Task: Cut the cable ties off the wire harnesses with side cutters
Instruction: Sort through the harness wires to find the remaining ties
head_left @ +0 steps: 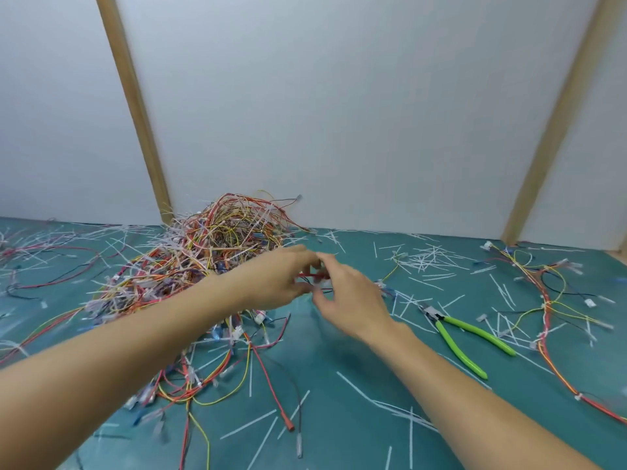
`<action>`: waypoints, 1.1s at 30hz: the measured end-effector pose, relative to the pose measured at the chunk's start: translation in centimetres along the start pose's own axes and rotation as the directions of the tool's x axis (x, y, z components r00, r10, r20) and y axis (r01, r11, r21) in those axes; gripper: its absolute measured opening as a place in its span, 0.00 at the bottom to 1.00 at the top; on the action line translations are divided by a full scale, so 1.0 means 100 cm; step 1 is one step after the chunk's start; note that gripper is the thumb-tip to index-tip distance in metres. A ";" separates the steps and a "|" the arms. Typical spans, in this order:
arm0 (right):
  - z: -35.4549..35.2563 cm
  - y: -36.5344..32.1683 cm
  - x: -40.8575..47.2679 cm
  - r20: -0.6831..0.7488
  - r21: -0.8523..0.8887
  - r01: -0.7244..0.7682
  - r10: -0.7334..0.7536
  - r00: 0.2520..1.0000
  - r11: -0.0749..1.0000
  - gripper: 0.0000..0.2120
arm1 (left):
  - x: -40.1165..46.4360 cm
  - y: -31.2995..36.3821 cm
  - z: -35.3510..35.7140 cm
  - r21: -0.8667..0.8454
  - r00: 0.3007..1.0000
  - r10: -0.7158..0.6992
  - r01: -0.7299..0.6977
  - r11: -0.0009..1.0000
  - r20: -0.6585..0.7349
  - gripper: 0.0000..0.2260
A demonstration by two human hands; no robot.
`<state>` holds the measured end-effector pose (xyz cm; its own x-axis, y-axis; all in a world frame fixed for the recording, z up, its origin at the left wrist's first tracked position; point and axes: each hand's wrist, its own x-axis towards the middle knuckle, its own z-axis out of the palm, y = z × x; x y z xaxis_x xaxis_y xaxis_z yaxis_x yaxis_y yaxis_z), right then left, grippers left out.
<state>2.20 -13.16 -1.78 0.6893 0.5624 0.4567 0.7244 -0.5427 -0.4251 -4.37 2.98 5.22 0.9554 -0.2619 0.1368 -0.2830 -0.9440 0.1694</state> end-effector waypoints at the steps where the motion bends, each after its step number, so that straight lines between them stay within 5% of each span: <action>1: 0.000 -0.001 0.003 0.037 0.004 -0.009 0.009 0.999 1.000 0.19 | -0.010 -0.009 -0.004 -0.020 1.000 -0.020 0.019 1.000 -0.021 0.19; 6: 0.006 0.002 0.008 0.086 0.032 0.010 -0.012 0.996 0.999 0.09 | -0.064 -0.057 -0.024 0.205 0.985 -0.158 0.142 0.969 0.063 0.09; 9: 0.010 -0.010 0.011 -0.021 0.246 -0.027 0.033 0.999 0.969 0.08 | -0.082 -0.073 -0.035 0.219 0.986 -0.165 0.153 0.964 0.038 0.11; 12: 0.008 -0.035 0.017 -0.185 0.411 -0.008 0.092 0.979 0.911 0.08 | -0.085 -0.082 -0.064 -0.064 0.971 -0.236 0.239 0.969 0.051 0.15; 16: -0.004 -0.055 0.015 -0.216 0.244 0.187 -0.135 0.967 0.952 0.07 | -0.093 -0.093 -0.077 -0.275 0.933 -0.221 0.300 0.913 0.284 0.13; 20: -0.025 -0.045 0.019 -0.500 0.284 0.159 0.005 0.866 0.946 0.05 | -0.099 -0.105 -0.078 -0.443 0.970 -0.220 0.243 0.863 0.104 0.12; 23: -0.018 -0.047 0.009 -0.380 0.163 0.259 -0.182 0.907 0.952 0.05 | -0.094 -0.111 -0.079 -0.359 0.972 -0.214 0.234 0.904 0.095 0.11; 27: -0.031 -0.037 0.005 -0.578 0.173 0.279 -0.132 0.805 0.945 0.06 | -0.103 -0.124 -0.060 -0.343 0.960 -0.263 0.281 0.896 0.099 0.09; 29: -0.033 -0.032 0.000 -0.494 0.100 0.319 -0.231 0.838 0.943 0.06 | -0.102 -0.124 -0.055 -0.271 0.948 -0.317 0.315 0.910 0.038 0.07; 31: -0.044 -0.024 0.003 -0.562 0.266 0.181 0.000 0.827 0.947 0.07 | -0.094 -0.123 -0.050 -0.051 0.947 -0.321 0.320 0.946 -0.012 0.08; 33: -0.062 -0.002 0.015 -0.633 0.389 0.043 0.234 0.738 0.920 0.09 | -0.088 -0.118 -0.047 0.174 0.944 -0.329 0.325 0.930 -0.005 0.06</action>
<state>3.05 -16.07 3.90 0.6722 -0.1070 0.7326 0.6995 -0.2324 -0.6758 -9.88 17.42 6.63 0.9948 0.0644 0.0789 0.0621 -0.9976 0.0318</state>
